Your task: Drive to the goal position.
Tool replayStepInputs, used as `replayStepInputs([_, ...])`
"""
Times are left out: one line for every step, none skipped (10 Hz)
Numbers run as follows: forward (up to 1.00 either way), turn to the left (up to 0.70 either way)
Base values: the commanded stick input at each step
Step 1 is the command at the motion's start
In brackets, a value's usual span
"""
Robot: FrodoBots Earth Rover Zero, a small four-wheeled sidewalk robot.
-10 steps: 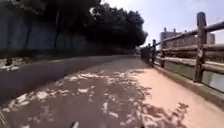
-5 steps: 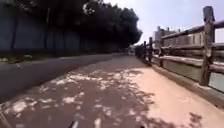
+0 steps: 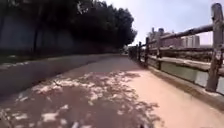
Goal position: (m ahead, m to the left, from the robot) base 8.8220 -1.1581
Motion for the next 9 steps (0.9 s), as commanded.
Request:
replayStepInputs([0.7,0.0])
replayStepInputs([0.7,0.0])
replayStepInputs([0.7,0.0])
replayStepInputs([0.7,0.0])
replayStepInputs([0.7,0.0])
replayStepInputs([0.7,0.0])
replayStepInputs([0.7,0.0])
replayStepInputs([0.7,0.0])
replayStepInputs([0.7,0.0])
